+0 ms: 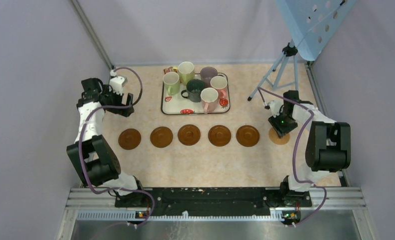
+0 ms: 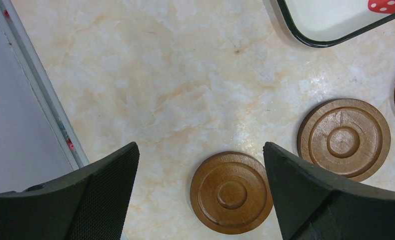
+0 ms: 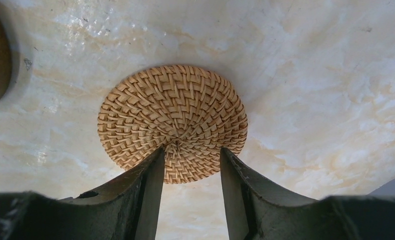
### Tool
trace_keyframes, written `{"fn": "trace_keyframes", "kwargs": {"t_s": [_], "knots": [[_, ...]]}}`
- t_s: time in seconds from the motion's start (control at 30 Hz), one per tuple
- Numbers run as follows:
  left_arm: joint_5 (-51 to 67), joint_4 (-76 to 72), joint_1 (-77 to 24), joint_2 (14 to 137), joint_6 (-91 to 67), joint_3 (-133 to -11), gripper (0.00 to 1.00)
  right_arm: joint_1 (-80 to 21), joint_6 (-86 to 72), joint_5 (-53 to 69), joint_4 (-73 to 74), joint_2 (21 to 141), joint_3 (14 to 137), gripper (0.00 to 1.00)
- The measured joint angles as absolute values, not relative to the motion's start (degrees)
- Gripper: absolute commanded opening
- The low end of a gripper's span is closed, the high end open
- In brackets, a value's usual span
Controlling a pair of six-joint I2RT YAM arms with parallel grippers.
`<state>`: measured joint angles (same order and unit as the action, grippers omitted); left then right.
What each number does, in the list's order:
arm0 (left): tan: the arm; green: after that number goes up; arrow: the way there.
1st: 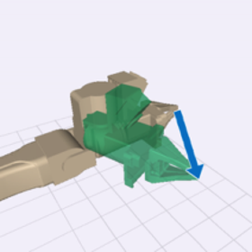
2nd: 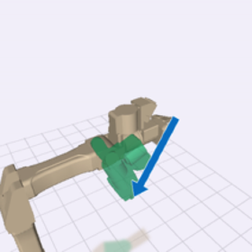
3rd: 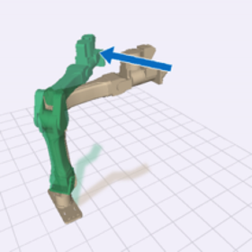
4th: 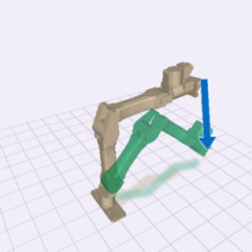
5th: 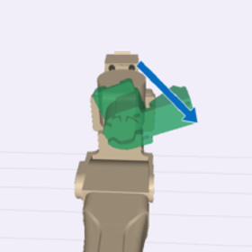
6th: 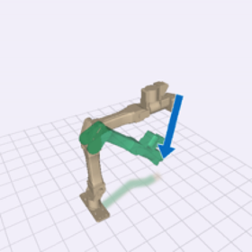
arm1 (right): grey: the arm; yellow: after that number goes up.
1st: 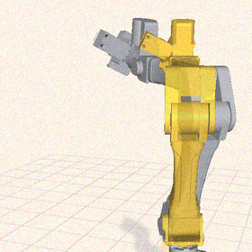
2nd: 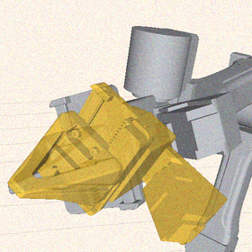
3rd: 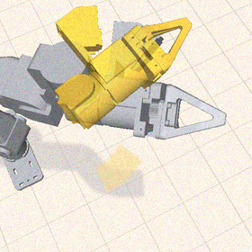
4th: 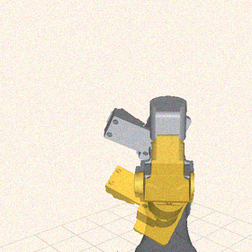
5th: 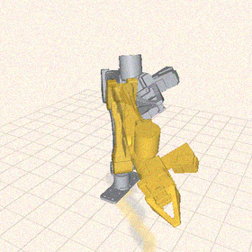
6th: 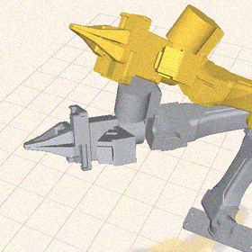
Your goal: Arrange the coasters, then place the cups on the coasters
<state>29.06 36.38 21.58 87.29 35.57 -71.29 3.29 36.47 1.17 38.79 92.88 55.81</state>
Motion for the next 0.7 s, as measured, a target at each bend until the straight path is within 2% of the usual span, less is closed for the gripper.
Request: {"fn": "trace_keyframes", "kwargs": {"t_s": [0.27,0.4,0.53,0.7], "knots": [[27.51,29.04,21.58,84.05,29.67,-68.01,0.99,3.29,35.9,5.43,43.94,92.88,60.73,0.54],[28.93,32.99,21.56,87.37,29.45,-74.56,0.99,3.29,34.83,9.43,45.39,92.84,66.89,0.58],[30.85,36.93,20.32,92.53,30.02,-82.61,0.99,3.29,32.62,13.72,46.92,92.75,72.55,0.68],[29.02,39.24,14.44,94.83,28.64,-84.36,0.99,2.39,29.5,17.1,48.1,91.66,76.82,0.75]]}}
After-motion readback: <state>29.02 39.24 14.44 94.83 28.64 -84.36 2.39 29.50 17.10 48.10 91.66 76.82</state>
